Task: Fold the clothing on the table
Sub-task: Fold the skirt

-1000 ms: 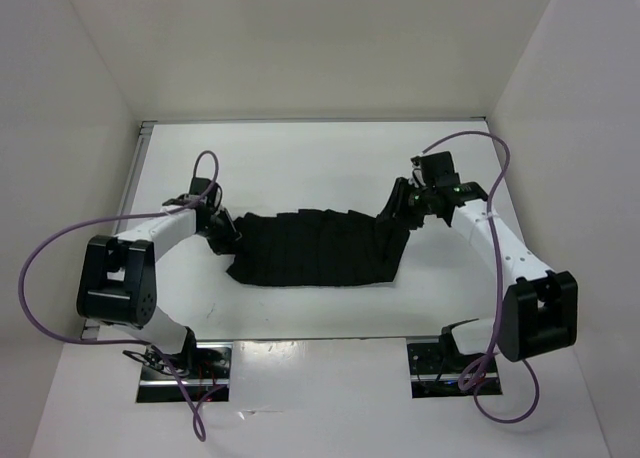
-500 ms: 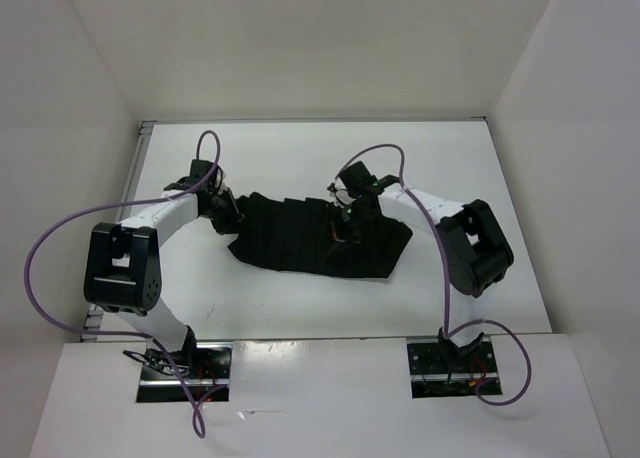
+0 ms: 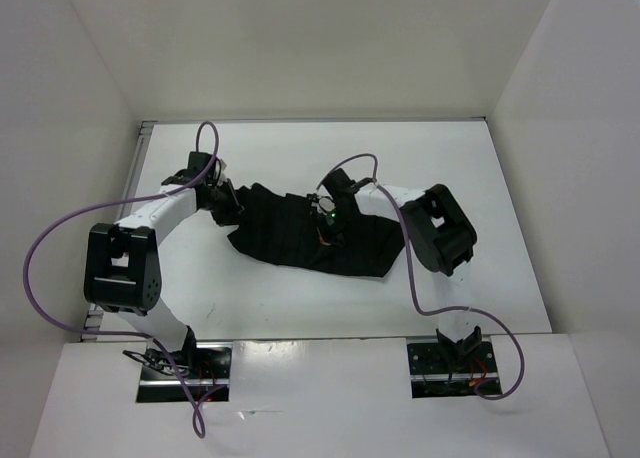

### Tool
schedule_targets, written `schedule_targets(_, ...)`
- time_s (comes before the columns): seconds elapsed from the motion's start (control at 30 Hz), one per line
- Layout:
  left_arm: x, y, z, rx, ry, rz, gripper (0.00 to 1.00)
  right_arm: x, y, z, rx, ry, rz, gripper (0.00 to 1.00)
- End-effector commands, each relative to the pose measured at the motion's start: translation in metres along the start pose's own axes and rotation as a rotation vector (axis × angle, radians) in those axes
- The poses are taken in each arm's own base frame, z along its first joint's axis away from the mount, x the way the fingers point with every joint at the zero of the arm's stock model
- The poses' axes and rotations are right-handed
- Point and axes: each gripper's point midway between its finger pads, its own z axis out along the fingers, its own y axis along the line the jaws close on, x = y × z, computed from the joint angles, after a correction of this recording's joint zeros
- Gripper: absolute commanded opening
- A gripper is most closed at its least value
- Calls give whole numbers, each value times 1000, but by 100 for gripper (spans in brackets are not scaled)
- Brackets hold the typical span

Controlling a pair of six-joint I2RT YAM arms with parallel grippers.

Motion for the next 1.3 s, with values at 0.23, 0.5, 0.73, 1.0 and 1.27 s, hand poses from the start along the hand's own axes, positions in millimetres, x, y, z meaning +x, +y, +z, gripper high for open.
schedule_targets(0.23, -6, -11, -7, 51, -15, 16, 0, -13, 25, 16, -112, 40, -84, 0)
schedule_targets(0.5, -16, -54, -39, 197, -25, 18, 0, -11, -13, 46, -42, 105, -5, 0)
schedule_targets(0.73, -22, -134, -99, 460, -74, -7, 0, -32, -13, 61, -66, 71, 23, 0)
schedule_targets(1.0, -23, -175, -114, 559, -96, -5, 0, -80, 72, 66, -307, 21, -90, 0)
schedule_targets(1.27, -24, -164, -90, 502, -97, -22, 0, -99, 132, -25, -294, -186, -188, 10)
